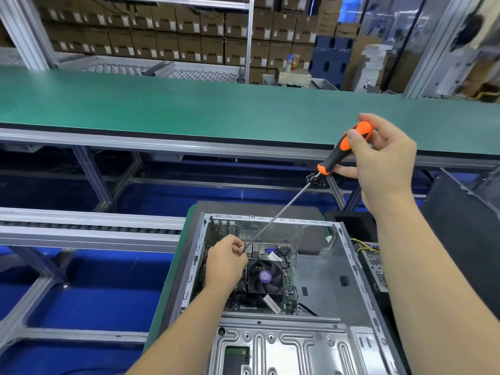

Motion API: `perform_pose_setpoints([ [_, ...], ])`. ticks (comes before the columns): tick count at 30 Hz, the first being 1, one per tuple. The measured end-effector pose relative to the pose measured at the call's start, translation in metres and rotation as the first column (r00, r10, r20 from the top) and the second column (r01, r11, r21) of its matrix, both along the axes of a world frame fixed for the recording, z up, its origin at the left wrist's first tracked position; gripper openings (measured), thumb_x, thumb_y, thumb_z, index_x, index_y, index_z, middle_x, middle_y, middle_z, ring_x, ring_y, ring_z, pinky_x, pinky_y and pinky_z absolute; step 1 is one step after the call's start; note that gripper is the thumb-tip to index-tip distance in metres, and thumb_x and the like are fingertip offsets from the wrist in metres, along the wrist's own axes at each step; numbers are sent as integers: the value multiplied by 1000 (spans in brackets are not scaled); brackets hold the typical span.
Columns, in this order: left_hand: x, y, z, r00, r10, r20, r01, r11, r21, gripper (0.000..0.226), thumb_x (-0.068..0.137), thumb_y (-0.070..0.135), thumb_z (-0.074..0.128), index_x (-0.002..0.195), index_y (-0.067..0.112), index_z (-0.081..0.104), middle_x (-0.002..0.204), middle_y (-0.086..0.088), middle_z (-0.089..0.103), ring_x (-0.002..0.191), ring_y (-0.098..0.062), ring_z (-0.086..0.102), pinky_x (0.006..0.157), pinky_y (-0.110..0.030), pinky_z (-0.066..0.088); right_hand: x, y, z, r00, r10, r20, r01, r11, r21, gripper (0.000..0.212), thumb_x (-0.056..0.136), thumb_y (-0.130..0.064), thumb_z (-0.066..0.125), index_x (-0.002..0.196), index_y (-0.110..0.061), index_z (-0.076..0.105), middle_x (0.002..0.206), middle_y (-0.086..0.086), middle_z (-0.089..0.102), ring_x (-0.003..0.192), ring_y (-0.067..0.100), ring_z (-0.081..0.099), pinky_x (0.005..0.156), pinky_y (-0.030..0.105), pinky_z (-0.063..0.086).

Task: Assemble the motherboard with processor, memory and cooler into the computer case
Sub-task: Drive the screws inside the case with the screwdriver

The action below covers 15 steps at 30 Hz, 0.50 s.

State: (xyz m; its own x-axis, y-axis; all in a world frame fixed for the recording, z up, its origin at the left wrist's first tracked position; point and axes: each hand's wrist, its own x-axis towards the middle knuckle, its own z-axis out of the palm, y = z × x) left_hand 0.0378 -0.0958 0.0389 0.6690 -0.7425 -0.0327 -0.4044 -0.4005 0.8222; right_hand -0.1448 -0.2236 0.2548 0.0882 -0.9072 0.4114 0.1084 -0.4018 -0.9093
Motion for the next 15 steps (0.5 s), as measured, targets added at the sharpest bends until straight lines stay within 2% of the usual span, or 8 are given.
perform_pose_setpoints([
  [6, 0, 0, 0, 1000, 24, -10, -25, 1000, -5, 19, 85, 9, 70, 84, 25, 62, 80, 10, 65, 74, -6, 63, 61, -24, 53, 4, 1, 0, 1000, 5, -18, -5, 1000, -7, 28, 95, -10, 67, 111, -33, 67, 108, 3, 69, 90, 14, 72, 61, 42, 63],
  [11, 1, -1, 0, 999, 34, -10, -34, 999, -2, 18, 85, 8, 69, 84, 25, 63, 80, 11, 65, 74, -4, 62, 57, -17, 44, 3, 1, 1, 1000, 0, -19, 0, 1000, -10, 27, 95, -10, 67, 113, -31, 67, 105, 2, 69, 87, 12, 73, 61, 41, 63],
  [15, 1, -1, -1, 999, 32, -10, -32, 999, 1, 18, 84, 7, 69, 84, 25, 63, 78, 12, 65, 74, -4, 63, 59, -18, 47, 2, 1, 1, 1000, -12, -20, 11, 1000, -12, 28, 95, -10, 67, 117, -27, 67, 107, 4, 69, 89, 13, 72, 60, 40, 63],
])
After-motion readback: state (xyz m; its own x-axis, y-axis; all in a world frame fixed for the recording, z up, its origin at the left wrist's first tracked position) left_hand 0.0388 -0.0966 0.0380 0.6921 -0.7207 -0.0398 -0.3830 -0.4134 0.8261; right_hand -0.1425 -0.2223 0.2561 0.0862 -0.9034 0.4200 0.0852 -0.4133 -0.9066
